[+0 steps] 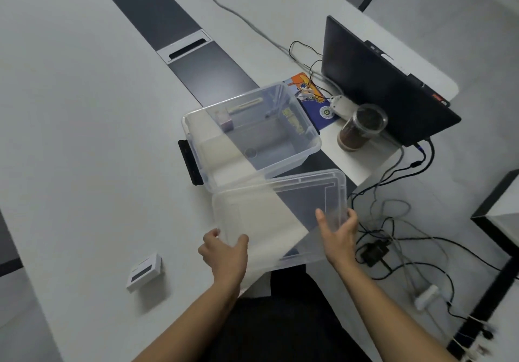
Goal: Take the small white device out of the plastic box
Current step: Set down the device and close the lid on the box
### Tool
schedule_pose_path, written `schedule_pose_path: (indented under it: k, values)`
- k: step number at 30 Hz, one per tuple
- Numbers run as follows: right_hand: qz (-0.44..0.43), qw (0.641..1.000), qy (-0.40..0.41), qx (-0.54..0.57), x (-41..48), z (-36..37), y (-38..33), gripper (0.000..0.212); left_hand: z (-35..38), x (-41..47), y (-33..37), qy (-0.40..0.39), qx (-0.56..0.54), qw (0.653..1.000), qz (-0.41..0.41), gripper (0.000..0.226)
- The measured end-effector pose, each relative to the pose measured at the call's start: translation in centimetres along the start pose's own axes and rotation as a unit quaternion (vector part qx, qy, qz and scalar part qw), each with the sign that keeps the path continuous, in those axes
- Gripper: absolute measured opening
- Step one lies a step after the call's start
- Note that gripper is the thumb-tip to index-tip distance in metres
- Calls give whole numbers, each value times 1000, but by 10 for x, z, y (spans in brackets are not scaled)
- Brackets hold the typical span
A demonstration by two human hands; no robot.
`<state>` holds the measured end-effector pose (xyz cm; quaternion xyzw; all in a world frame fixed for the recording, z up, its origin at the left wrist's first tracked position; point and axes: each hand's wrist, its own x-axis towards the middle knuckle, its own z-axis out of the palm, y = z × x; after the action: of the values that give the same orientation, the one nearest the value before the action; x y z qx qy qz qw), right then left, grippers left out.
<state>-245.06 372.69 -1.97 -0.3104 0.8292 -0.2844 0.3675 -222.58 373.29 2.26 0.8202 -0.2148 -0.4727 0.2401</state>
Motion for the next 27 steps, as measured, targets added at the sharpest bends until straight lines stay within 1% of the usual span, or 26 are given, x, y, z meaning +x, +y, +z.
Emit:
schedule_pose_path:
  k: [3,4,6,8,10,15,17,20,24,27]
  values:
    - [-39,999,25,10,-7,3,-23,95,-19,1,10,-11,7,996,92,62]
    - [-55,998,32,5,-4,3,-33,93,-25,3,16,-14,4,992,124,62]
    - [-98,994,44,-25,5,3,-59,82,-36,11,34,-6,-10,986,167,64]
    - [-136,988,43,-66,20,3,-90,69,-43,27,55,8,-15,984,180,62]
    - [-167,980,28,-106,41,4,-122,61,-46,46,76,29,-3,984,178,51]
    - [-240,951,-37,-192,101,10,-184,51,-38,76,111,81,0,983,163,18]
    - [-263,937,-45,-227,121,16,-195,49,-31,81,121,100,3,984,150,13]
    - [-295,921,-57,-246,139,22,-198,47,-19,93,123,119,41,979,159,22]
    - [-295,925,-90,-222,152,24,-188,45,-6,97,122,133,57,977,157,38]
    - [-305,922,-91,-223,156,27,-181,46,0,96,122,153,75,975,141,51]
